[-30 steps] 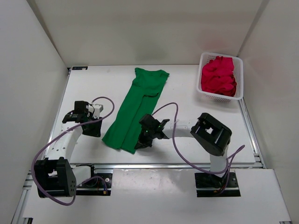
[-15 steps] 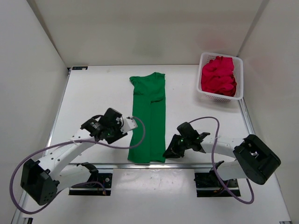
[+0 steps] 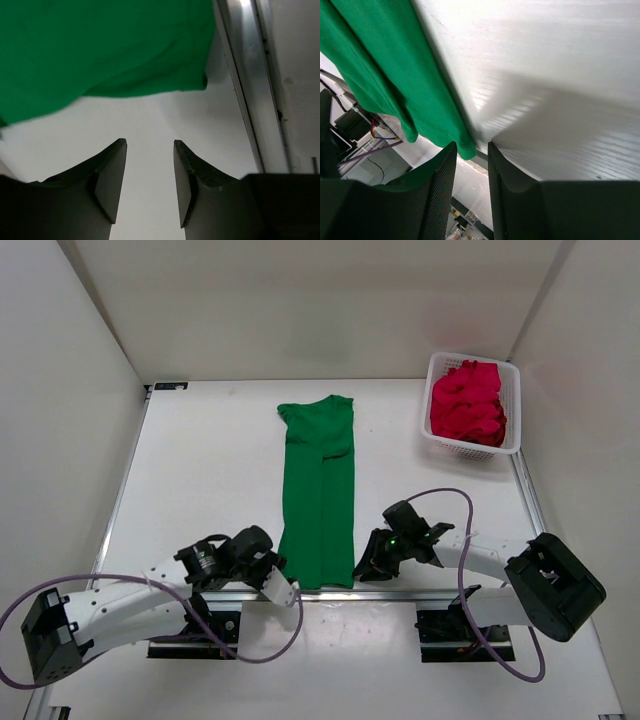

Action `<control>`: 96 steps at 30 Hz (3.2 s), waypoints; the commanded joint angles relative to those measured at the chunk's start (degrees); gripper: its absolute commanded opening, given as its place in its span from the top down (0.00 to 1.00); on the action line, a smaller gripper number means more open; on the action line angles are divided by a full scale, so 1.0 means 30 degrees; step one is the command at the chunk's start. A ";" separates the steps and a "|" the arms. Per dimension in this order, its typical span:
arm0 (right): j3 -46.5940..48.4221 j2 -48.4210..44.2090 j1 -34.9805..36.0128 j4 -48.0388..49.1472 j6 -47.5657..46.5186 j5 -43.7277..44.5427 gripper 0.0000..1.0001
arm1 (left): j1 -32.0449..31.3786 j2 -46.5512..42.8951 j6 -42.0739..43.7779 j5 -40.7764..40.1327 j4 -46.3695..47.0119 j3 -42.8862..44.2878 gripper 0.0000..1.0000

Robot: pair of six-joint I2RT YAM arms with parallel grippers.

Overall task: Fold and stack the t-shirts
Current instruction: Rotate the tshirt 90 degrees, then grab the bottom of the folded rectangular tshirt with both arms, then fold the folded rectangular tshirt in 1/3 of the way

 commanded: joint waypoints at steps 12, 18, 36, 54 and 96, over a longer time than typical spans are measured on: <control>-0.0087 -0.1082 -0.0421 -0.1513 -0.0253 0.0278 0.62 | -0.1010 0.0626 0.8270 0.2932 0.3499 -0.2542 0.47; 0.1464 -0.0525 -0.0041 -0.3010 -0.0605 0.0923 0.58 | -0.0836 -0.0045 0.9881 0.2724 0.5128 -0.4443 0.52; 0.2257 0.1378 0.0341 -0.2426 -0.0838 -0.0188 0.65 | -0.1831 0.2823 0.6312 0.2257 0.7279 -0.3306 1.00; 0.5156 0.2375 -0.1035 -0.5410 -0.4148 -0.1977 1.00 | 0.0945 0.4551 -0.3090 0.2490 0.2971 0.2606 1.00; 3.0234 1.9866 -0.9533 -1.0102 -0.9042 -0.7483 0.99 | 1.0325 2.1691 -0.6933 0.2170 0.2266 2.1158 1.00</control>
